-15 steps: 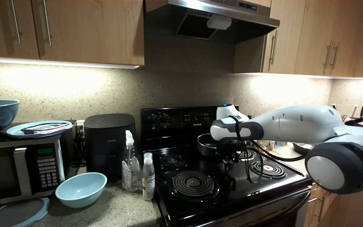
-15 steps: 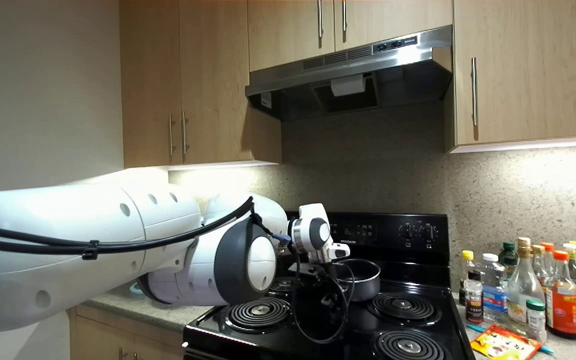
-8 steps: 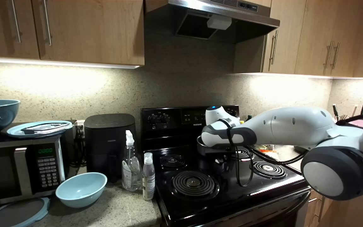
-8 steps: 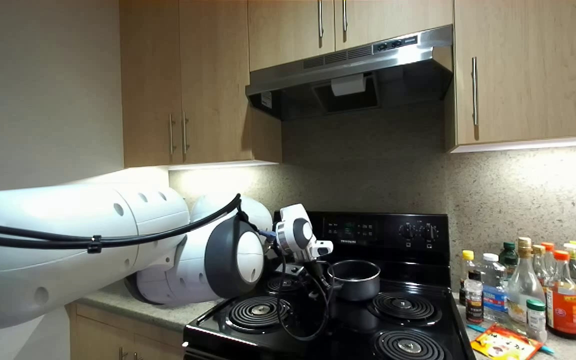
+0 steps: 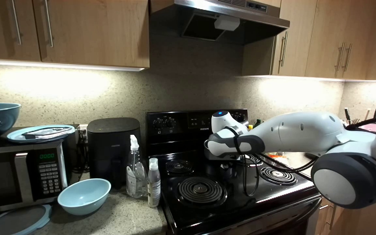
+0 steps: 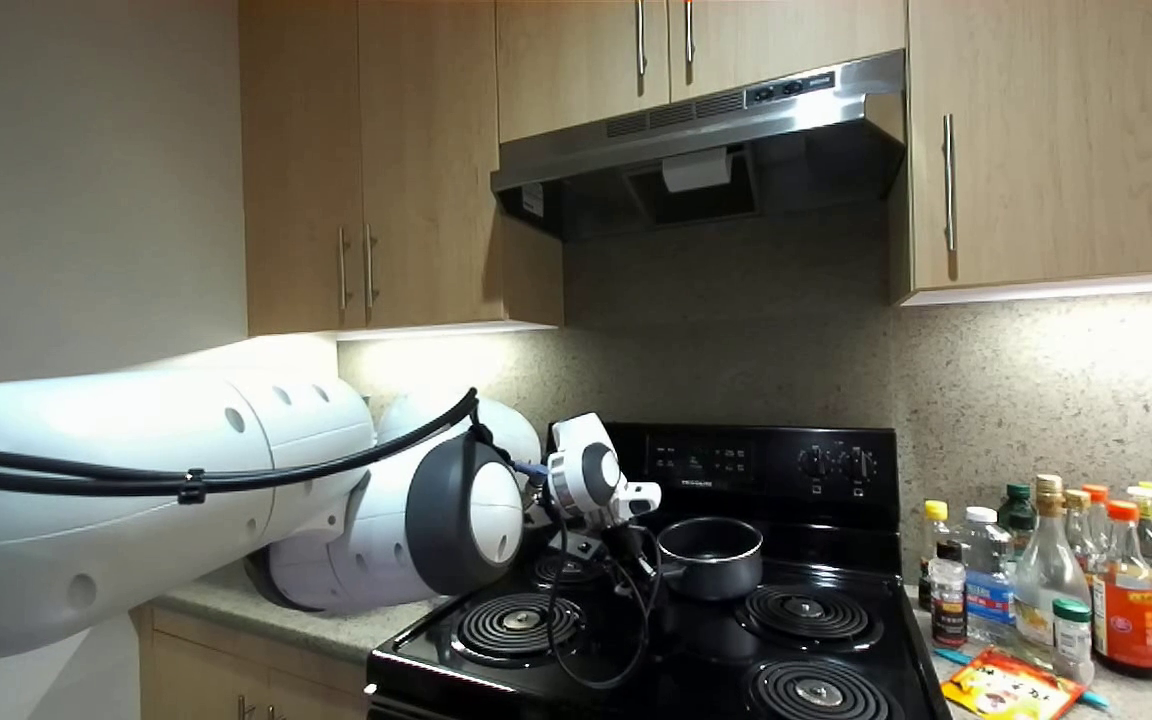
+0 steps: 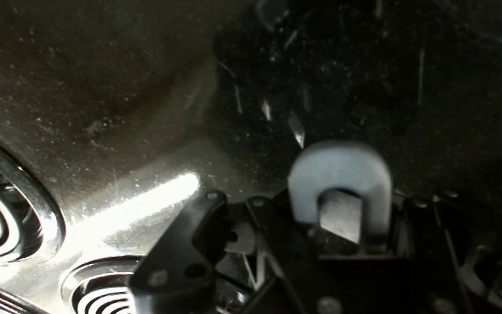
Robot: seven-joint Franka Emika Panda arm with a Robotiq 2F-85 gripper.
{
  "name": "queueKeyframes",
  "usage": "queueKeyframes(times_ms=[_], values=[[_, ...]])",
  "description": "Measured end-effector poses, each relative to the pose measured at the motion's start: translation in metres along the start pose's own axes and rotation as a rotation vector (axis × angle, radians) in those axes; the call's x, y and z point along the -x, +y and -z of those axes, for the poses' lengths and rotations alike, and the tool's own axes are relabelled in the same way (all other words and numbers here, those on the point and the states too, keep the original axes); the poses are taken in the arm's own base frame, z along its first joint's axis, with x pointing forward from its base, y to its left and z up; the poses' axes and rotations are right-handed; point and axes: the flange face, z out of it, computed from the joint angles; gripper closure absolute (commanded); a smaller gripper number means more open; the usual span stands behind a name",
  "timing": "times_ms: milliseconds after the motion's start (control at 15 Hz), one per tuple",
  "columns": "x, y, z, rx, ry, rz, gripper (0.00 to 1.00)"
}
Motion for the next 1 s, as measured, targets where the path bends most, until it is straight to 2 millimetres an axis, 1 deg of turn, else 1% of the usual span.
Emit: queueKeyframes(times_ms=[267, 400, 533, 800, 1000], values=[[0.002, -0.004, 0.003, 0.000, 0.006, 0.009, 1.00], [0.011, -0.019, 0.012, 0.014, 0.042, 0.049, 1.00], [0.028, -0.048, 0.029, 0.024, 0.123, 0.110, 1.00], [0.074, -0.114, 0.070, -0.012, 0.326, 0.199, 1.00], [0.106, -0.151, 0.093, -0.065, 0.476, 0.223, 1.00]])
